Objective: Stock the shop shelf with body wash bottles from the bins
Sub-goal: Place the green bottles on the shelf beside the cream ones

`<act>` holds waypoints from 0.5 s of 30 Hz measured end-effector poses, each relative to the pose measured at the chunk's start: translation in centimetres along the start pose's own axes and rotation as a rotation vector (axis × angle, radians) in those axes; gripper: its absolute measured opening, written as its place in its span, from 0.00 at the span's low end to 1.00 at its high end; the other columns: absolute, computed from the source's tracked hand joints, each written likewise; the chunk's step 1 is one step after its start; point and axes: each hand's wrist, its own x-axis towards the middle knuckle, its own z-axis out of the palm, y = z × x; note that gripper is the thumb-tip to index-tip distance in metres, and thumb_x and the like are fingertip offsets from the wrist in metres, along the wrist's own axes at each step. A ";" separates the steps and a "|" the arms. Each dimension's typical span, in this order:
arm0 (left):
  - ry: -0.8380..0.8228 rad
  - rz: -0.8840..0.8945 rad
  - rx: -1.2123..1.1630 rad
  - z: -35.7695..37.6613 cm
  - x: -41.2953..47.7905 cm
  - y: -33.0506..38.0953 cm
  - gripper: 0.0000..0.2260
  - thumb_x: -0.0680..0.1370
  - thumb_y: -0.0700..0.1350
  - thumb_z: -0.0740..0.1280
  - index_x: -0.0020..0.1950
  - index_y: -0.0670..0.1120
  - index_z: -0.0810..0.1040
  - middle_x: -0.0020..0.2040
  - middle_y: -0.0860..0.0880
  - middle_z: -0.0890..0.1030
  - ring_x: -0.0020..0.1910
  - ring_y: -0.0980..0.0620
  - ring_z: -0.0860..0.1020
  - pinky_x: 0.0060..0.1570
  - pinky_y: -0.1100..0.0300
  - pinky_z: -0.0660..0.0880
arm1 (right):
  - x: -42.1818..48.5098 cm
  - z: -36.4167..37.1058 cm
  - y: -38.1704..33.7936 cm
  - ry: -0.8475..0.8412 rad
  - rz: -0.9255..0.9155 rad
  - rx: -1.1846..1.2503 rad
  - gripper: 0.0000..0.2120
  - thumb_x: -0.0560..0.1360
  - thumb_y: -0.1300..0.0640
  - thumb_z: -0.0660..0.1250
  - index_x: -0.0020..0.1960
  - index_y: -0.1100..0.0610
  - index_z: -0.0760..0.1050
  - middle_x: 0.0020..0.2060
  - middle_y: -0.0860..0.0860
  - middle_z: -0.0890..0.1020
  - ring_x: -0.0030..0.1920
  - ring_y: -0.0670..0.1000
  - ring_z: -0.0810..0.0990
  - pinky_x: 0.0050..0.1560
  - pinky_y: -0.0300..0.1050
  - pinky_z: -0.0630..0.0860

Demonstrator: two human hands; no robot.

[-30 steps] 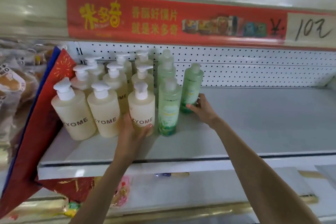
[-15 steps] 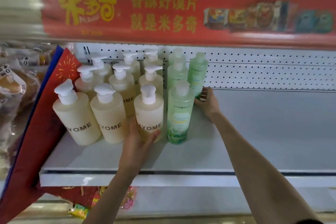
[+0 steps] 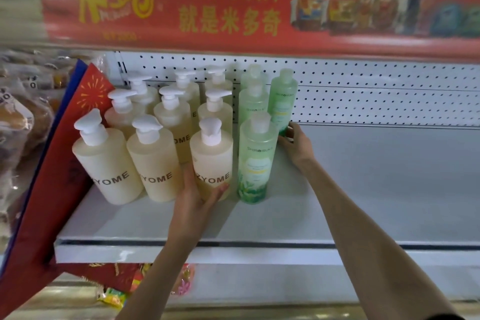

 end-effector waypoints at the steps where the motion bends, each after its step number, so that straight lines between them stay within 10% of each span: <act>1: -0.002 -0.005 -0.003 0.0 0.0 0.0 0.33 0.69 0.59 0.68 0.70 0.47 0.62 0.68 0.49 0.73 0.65 0.48 0.72 0.63 0.44 0.72 | 0.0 0.0 0.0 -0.005 0.002 -0.017 0.24 0.76 0.55 0.68 0.70 0.56 0.66 0.63 0.53 0.78 0.59 0.53 0.78 0.58 0.45 0.72; 15: -0.002 0.010 0.011 0.1 0.1 -0.1 0.34 0.70 0.56 0.68 0.71 0.46 0.61 0.68 0.51 0.72 0.65 0.50 0.72 0.62 0.52 0.72 | 1.4 0.7 0.3 0.001 0.028 -0.227 0.22 0.73 0.44 0.68 0.61 0.54 0.69 0.55 0.53 0.79 0.57 0.55 0.76 0.54 0.54 0.76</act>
